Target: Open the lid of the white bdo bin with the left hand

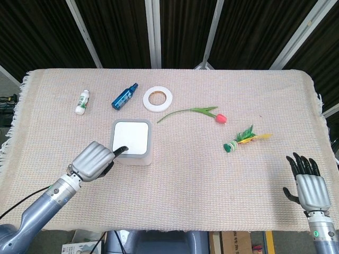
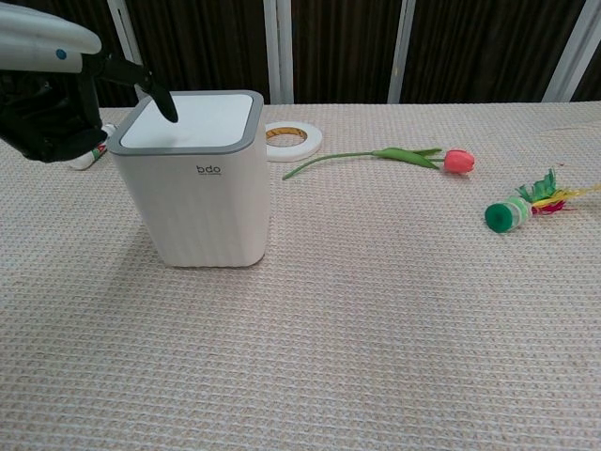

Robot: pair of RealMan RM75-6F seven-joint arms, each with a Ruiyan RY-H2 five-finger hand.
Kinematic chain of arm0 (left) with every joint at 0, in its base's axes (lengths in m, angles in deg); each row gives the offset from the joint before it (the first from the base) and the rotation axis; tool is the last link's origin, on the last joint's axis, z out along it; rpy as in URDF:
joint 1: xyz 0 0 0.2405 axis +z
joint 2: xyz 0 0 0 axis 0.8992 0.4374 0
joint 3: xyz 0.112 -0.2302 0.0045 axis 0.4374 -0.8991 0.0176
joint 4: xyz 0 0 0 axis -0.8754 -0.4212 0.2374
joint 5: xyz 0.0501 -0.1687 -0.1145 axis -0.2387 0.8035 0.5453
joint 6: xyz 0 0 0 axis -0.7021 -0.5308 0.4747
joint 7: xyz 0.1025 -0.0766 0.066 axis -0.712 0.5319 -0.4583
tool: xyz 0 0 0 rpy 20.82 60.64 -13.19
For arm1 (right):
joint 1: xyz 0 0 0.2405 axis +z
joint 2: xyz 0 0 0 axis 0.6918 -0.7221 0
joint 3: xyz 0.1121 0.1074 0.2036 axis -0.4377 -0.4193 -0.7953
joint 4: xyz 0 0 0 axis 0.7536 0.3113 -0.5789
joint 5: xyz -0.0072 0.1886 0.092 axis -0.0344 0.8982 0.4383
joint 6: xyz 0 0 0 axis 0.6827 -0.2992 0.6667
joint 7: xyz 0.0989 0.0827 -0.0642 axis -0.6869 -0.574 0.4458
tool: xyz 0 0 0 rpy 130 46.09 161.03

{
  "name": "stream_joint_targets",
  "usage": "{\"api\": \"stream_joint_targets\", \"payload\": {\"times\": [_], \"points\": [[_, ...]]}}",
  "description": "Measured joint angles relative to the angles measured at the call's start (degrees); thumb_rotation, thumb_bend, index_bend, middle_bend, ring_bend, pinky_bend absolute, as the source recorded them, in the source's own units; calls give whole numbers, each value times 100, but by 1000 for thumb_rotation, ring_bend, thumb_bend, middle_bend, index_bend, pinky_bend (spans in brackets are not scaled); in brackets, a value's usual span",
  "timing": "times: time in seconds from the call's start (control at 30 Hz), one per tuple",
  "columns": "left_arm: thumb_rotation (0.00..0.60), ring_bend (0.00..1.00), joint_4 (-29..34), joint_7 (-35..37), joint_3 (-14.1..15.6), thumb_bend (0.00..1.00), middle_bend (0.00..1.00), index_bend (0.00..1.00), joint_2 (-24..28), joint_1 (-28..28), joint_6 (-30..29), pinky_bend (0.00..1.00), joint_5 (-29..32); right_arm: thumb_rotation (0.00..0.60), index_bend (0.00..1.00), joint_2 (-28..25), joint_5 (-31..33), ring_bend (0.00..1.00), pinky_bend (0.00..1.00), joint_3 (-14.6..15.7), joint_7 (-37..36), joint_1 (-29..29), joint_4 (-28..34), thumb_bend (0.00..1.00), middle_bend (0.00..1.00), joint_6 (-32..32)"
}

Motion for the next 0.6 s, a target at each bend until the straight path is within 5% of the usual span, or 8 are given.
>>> {"api": "stream_joint_targets", "payload": {"times": [0.6], "points": [[600,764,5,-772,229,788,872,212,-442,-702,-253,776,1087,600,101,5,40,6,0,-21,-53,13,-29,268,19,-14]]}}
